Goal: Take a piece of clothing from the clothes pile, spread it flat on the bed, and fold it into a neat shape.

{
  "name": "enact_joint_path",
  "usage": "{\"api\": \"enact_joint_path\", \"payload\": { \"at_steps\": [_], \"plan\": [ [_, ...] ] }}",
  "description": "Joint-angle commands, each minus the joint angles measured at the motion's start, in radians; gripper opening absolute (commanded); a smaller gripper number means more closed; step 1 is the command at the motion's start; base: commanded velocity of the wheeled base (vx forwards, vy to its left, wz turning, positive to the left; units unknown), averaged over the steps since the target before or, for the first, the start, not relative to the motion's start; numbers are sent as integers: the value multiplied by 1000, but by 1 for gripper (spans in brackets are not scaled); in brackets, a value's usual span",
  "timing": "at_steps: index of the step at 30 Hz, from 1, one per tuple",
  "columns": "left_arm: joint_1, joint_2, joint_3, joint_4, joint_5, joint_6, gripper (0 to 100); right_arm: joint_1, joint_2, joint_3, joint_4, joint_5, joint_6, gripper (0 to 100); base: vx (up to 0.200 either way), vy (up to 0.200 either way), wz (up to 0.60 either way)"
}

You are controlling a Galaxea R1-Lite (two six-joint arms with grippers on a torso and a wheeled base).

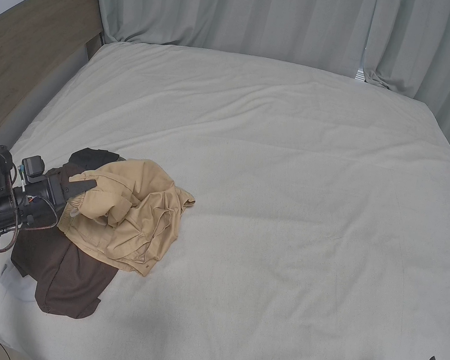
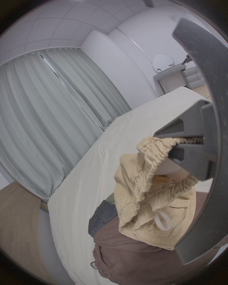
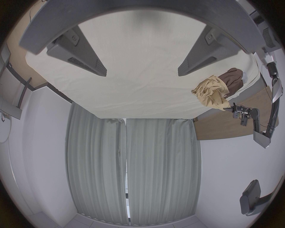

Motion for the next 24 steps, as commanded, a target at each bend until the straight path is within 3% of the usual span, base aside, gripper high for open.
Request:
{"api": "enact_joint_path", "payload": {
  "at_steps": [1, 16, 24],
  "plan": [
    [7, -91, 47, -22, 0, -15, 0, -1, -16, 16, -1, 0, 0, 100, 0, 0, 0],
    [-5, -120, 158, -102, -2, -14, 0, -1, -16, 16, -1, 0, 0, 100, 0, 0, 0],
    [-61, -202, 187, -102, 15, -20, 0, -1, -16, 18, -1, 0, 0, 100, 0, 0, 0]
  ]
}}
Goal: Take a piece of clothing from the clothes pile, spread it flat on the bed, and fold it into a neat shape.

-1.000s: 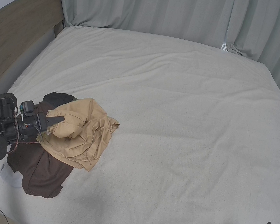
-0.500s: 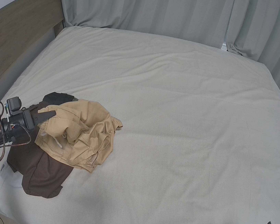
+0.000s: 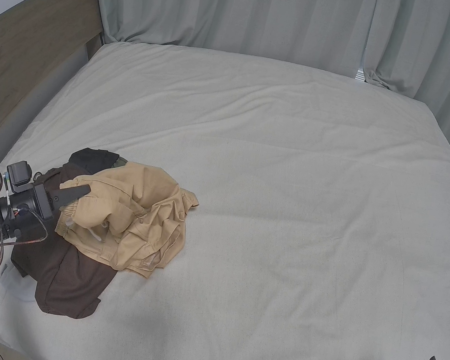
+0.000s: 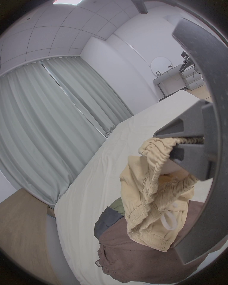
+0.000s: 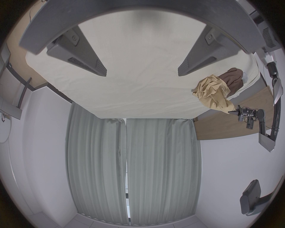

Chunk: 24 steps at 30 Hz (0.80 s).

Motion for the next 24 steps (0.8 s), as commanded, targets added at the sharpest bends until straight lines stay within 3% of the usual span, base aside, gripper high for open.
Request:
{"api": "enact_joint_path", "payload": {
  "at_steps": [1, 8, 12, 17, 22, 24],
  "plan": [
    [-36, -66, 20, 3, 11, -2, 0, 0, -16, 18, 0, 0, 0, 100, 0, 0, 0],
    [-84, -137, 53, 12, 45, -8, 0, 0, -16, 18, 0, 0, 0, 100, 0, 0, 0],
    [-113, -160, 66, 11, 115, -23, 0, 0, -16, 16, 0, 0, 0, 100, 0, 0, 0],
    [-139, -179, 74, 12, 128, -38, 0, 0, -16, 18, 0, 0, 0, 100, 0, 0, 0],
    [-214, -203, 66, 12, 209, -115, 0, 0, -16, 16, 0, 0, 0, 100, 0, 0, 0],
    [-280, -210, 54, 9, 276, -155, 0, 0, -16, 16, 0, 0, 0, 100, 0, 0, 0]
  ]
}}
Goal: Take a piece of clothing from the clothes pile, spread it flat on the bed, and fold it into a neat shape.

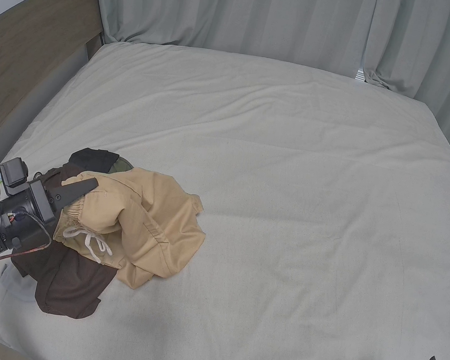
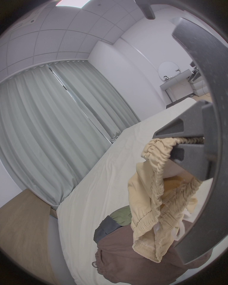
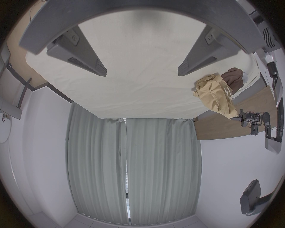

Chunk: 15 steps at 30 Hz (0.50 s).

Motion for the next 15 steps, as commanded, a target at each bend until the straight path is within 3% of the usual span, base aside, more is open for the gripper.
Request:
{"api": "enact_joint_path", "payload": {
  "at_steps": [1, 8, 15],
  "plan": [
    [-109, -29, -23, -2, 84, -57, 0, 0, -16, 18, 0, 0, 0, 100, 0, 0, 0],
    [-259, -20, -92, 2, 259, -110, 0, 0, -16, 16, 0, 0, 0, 100, 0, 0, 0],
    [-370, 6, -139, 2, 371, -112, 0, 1, -16, 18, 0, 0, 0, 100, 0, 0, 0]
  ]
}}
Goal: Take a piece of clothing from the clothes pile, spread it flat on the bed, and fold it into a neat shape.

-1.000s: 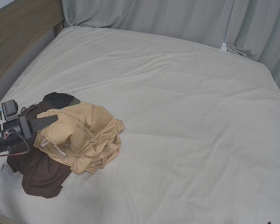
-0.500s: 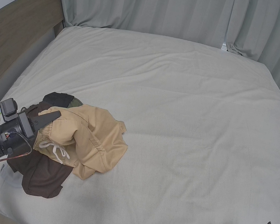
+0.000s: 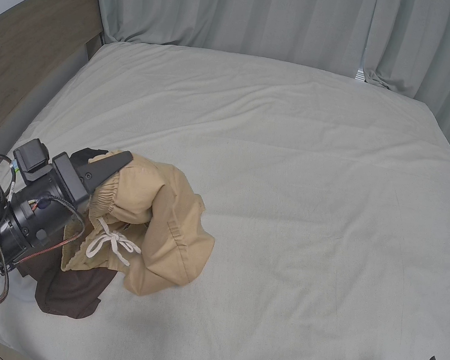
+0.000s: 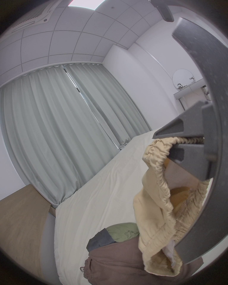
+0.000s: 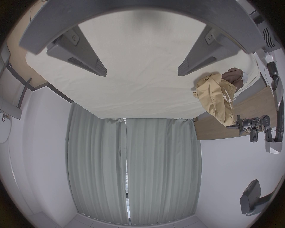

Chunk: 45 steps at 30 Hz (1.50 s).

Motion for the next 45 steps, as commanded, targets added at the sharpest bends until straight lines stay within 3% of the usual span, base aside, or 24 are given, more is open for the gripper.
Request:
{"api": "enact_joint_path", "payload": {
  "at_steps": [1, 2, 3, 12, 29, 45],
  "plan": [
    [-59, 19, -33, 0, 25, -3, 0, 1, -16, 18, 0, 1, 0, 100, 0, 0, 0],
    [-59, 19, -33, 0, 25, -3, 0, 1, -16, 18, 0, 1, 0, 100, 0, 0, 0],
    [-109, 25, -48, 1, 73, -3, 0, 0, -16, 16, 0, 1, 0, 100, 0, 0, 0],
    [-208, 60, -91, 10, 140, -49, 0, 1, -16, 16, 0, 1, 0, 100, 0, 0, 0],
    [-361, 221, -254, 9, 140, -59, 0, 0, -16, 16, 0, 1, 0, 100, 0, 0, 0],
    [-444, 424, -381, 0, 137, -59, 0, 1, -16, 16, 0, 1, 1, 100, 0, 0, 0]
  ]
}}
